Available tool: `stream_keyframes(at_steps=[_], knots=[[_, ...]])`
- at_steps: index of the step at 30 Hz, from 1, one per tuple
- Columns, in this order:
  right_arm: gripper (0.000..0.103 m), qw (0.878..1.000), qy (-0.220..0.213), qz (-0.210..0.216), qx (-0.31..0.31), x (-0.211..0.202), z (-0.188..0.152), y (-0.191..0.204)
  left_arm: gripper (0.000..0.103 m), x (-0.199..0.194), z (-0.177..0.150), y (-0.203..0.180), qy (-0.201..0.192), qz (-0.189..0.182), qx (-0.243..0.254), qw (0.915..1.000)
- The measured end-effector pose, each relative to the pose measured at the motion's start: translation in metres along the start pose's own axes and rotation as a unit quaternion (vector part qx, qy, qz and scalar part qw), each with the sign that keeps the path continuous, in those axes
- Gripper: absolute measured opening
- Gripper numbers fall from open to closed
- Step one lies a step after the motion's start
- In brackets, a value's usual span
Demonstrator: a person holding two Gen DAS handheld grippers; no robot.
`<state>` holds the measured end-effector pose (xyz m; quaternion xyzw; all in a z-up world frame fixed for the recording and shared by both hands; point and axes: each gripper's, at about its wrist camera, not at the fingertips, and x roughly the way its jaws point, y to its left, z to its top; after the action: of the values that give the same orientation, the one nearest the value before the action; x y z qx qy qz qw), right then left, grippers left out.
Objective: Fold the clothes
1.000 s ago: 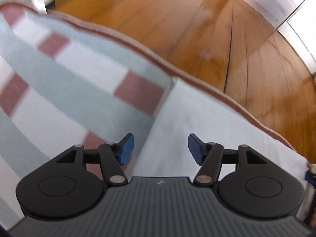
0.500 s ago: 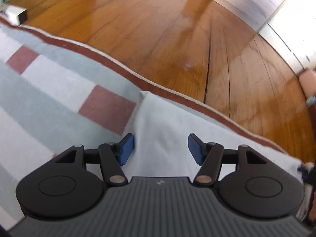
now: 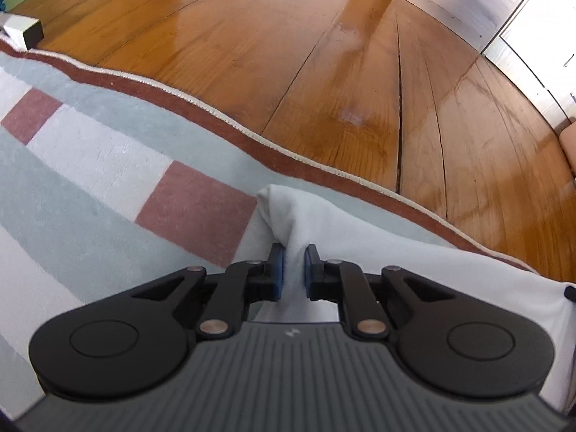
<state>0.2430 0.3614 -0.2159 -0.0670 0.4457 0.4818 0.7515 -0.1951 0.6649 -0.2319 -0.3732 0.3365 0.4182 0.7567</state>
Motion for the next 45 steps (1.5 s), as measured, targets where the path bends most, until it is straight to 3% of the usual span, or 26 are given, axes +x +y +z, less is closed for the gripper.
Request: stream_keyframes(at_steps=[4,5,6,7,9,10,12,15,17,19,21,22,23,24,29,31,33,36,39,41,43,45], knots=[[0.003,0.998,0.007,-0.051,-0.035,0.007,-0.005,0.003,0.013,-0.005,0.001,-0.011,-0.013,0.035,0.029,0.9989],[0.003,0.996,0.01,-0.08,-0.049,0.009,-0.007,0.008,0.023,-0.007,0.002,-0.014,-0.018,0.059,0.036,0.9975],[0.011,0.991,0.001,-0.121,-0.065,0.008,-0.011,0.015,0.045,-0.011,0.003,-0.018,-0.025,0.085,0.048,0.9949],[0.016,0.982,-0.015,-0.167,-0.082,0.003,-0.015,0.022,0.051,-0.017,0.003,-0.024,-0.035,0.116,0.07,0.9902],[0.023,0.975,-0.034,-0.201,-0.085,-0.013,-0.021,0.027,0.047,-0.031,0.004,-0.032,-0.051,0.16,0.102,0.9806],[0.024,0.98,-0.04,-0.184,-0.07,-0.023,-0.024,0.026,0.047,-0.04,0.006,-0.028,-0.051,0.135,0.09,0.9853],[0.028,0.995,-0.023,-0.095,-0.014,-0.04,-0.028,0.021,0.048,-0.057,0.01,-0.021,-0.048,0.08,0.063,0.9936],[0.034,1.0,-0.002,-0.008,-0.003,-0.057,-0.042,0.032,0.05,-0.066,0.008,-0.008,-0.008,-0.044,0.009,0.999],[0.039,0.999,0.02,0.029,-0.032,-0.059,-0.055,0.047,0.051,-0.059,-0.001,-0.012,0.032,-0.053,0.022,0.9978],[0.039,0.995,0.05,0.052,-0.066,-0.057,-0.067,0.06,0.051,-0.049,-0.011,-0.016,0.076,-0.022,0.043,0.996],[0.041,0.992,0.073,0.034,-0.1,-0.053,-0.08,0.068,0.052,-0.048,-0.022,-0.018,0.086,0.037,0.088,0.9917],[0.041,0.99,0.08,0.015,-0.114,-0.053,-0.088,0.068,0.056,-0.048,-0.027,-0.02,0.092,0.066,0.11,0.9875],[0.041,0.988,0.087,-0.005,-0.128,-0.055,-0.095,0.068,0.072,-0.048,-0.031,-0.021,0.094,0.089,0.128,0.9834],[0.041,0.986,0.087,-0.015,-0.141,-0.059,-0.103,0.066,0.078,-0.05,-0.033,-0.023,0.089,0.096,0.135,0.9821],[0.041,0.979,0.088,-0.055,-0.177,-0.087,-0.129,0.046,0.077,-0.061,-0.042,-0.03,0.068,0.135,0.175,0.973],[0.052,0.978,0.09,-0.082,-0.17,-0.098,-0.133,0.037,0.074,-0.067,-0.045,-0.035,0.056,0.142,0.19,0.9699],[0.052,0.982,0.086,-0.087,-0.141,-0.112,-0.137,0.029,0.075,-0.08,-0.048,-0.053,0.031,0.101,0.203,0.9734],[0.055,0.988,0.083,-0.057,-0.119,-0.125,-0.144,0.028,0.075,-0.092,-0.06,-0.08,0.04,-0.023,0.202,0.9784],[0.055,0.986,0.095,-0.054,-0.127,-0.124,-0.155,0.033,0.075,-0.084,-0.082,-0.115,0.091,-0.117,0.213,0.9658],[0.053,0.981,0.103,-0.067,-0.15,-0.12,-0.165,0.037,0.075,-0.078,-0.101,-0.14,0.107,-0.117,0.252,0.9545],[0.041,0.978,0.103,-0.082,-0.165,-0.124,-0.171,0.034,0.075,-0.074,-0.12,-0.162,0.11,-0.102,0.304,0.9407],[0.042,0.976,0.104,-0.092,-0.169,-0.131,-0.176,0.029,0.075,-0.075,-0.137,-0.174,0.116,-0.09,0.345,0.927]])
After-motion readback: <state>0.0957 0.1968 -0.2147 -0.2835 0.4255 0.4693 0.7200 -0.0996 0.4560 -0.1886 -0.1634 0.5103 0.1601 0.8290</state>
